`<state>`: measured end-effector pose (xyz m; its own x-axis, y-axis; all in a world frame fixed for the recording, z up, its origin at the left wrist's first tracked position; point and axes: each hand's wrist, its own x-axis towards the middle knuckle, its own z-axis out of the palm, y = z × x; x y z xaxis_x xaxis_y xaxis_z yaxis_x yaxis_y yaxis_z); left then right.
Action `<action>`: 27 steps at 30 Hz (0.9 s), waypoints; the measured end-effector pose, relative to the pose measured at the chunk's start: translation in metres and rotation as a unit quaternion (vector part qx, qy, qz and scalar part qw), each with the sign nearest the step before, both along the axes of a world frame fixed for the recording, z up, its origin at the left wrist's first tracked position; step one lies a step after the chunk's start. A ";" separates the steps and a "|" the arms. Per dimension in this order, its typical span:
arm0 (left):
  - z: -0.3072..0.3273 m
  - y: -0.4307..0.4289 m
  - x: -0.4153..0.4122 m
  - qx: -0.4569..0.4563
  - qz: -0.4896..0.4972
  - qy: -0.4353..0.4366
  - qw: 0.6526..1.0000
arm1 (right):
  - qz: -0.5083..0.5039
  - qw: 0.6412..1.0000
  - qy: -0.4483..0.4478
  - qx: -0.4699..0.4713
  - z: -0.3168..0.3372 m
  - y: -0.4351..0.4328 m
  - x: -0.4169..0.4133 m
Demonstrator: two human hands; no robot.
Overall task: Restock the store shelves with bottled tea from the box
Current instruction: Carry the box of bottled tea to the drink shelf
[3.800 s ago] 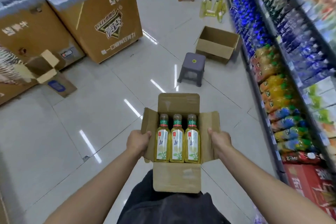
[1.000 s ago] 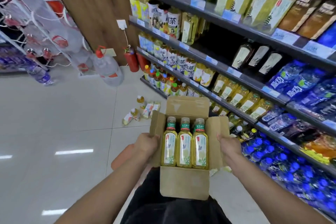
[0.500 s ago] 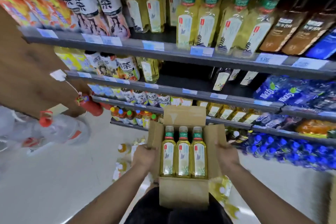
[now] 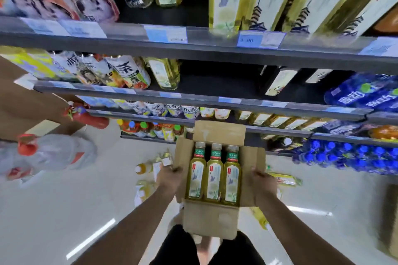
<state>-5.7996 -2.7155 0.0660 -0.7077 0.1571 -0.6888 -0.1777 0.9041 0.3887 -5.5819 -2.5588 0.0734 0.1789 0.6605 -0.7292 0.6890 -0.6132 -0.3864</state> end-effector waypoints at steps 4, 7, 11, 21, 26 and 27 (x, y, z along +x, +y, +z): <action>-0.052 -0.003 -0.005 -0.011 -0.001 -0.013 1.000 | -0.021 1.000 0.001 -0.008 -0.046 0.000 -0.008; -0.085 0.000 -0.009 -0.005 0.000 -0.024 1.000 | -0.023 0.999 -0.014 -0.027 -0.080 -0.004 -0.015; -0.143 0.001 -0.018 -0.006 -0.014 -0.033 0.999 | -0.041 0.998 -0.038 -0.042 -0.141 -0.007 -0.018; -0.302 -0.001 -0.038 -0.021 -0.051 -0.025 0.998 | -0.034 0.998 -0.043 -0.035 -0.315 -0.017 -0.030; -0.375 0.000 -0.046 -0.042 -0.063 -0.012 0.997 | -0.023 0.998 -0.048 -0.035 -0.383 -0.014 -0.035; -0.387 0.001 -0.047 -0.041 -0.065 -0.012 0.997 | -0.018 0.998 -0.049 -0.031 -0.394 -0.013 -0.036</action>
<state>-5.8462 -2.7141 -0.3205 -0.6684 0.1892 -0.7193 -0.0649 0.9486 0.3097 -5.6182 -2.5713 -0.3209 0.2735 0.6058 -0.7471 0.6984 -0.6591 -0.2788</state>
